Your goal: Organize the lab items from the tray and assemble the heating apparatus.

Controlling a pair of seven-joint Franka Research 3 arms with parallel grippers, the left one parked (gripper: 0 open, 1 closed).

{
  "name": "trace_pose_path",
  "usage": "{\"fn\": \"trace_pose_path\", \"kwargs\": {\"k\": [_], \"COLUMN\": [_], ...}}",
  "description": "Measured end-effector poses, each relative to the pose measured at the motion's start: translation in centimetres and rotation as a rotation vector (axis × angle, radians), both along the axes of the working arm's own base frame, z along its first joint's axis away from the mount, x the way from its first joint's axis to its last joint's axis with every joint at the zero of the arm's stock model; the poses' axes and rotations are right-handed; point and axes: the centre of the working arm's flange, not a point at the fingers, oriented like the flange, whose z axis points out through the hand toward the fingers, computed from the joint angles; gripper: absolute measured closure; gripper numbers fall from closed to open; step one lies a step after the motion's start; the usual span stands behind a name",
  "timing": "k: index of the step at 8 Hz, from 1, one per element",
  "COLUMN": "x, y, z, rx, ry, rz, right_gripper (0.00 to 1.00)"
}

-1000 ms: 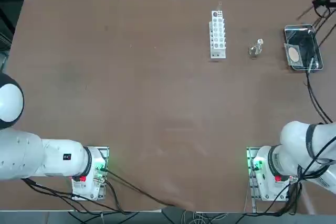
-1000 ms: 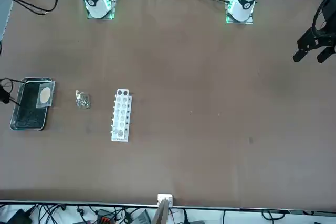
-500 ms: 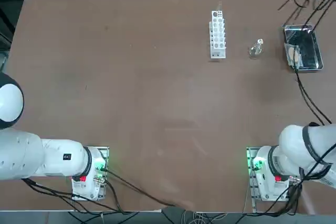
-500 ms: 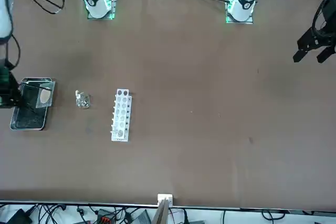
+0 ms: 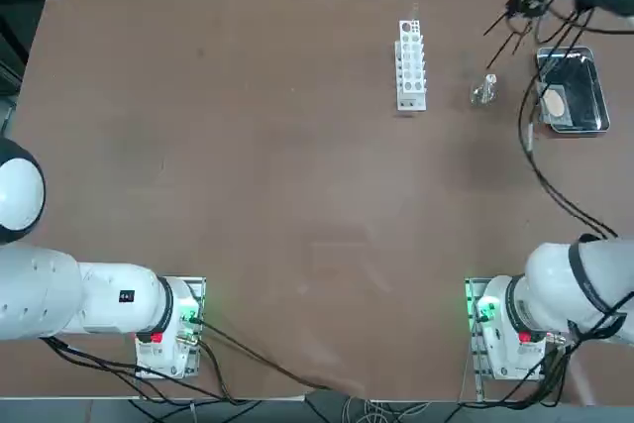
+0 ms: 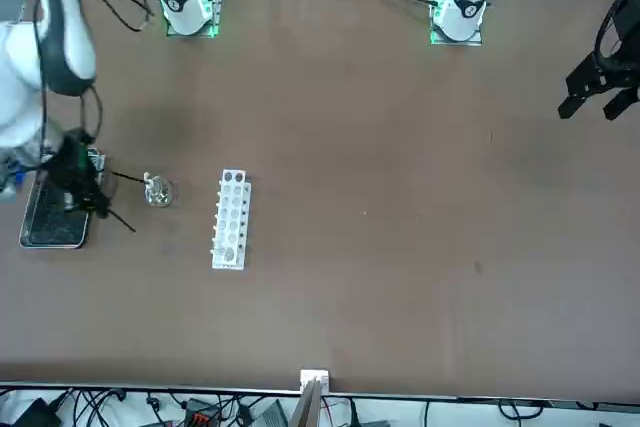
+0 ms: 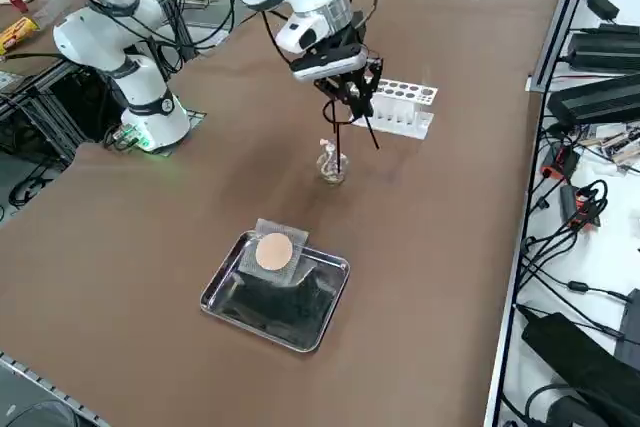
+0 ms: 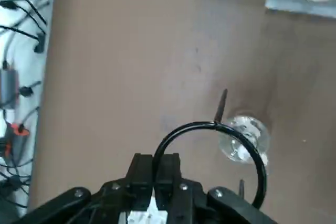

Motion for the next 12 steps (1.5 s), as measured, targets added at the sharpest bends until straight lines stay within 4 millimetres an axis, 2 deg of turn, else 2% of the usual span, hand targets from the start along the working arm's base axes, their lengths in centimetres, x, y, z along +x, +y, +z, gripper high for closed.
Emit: {"fn": "trace_pose_path", "kwargs": {"k": [2, 4, 12], "x": [-2.3, -3.5, -4.4], "y": [0.3, 0.4, 1.4], "z": [-1.1, -2.0, -7.3], "rx": [-0.015, -0.025, -0.016], "ry": [0.010, -0.020, -0.003], "rz": [-0.003, -0.011, 0.007], "right_gripper": [0.93, 0.93, 0.93]}}
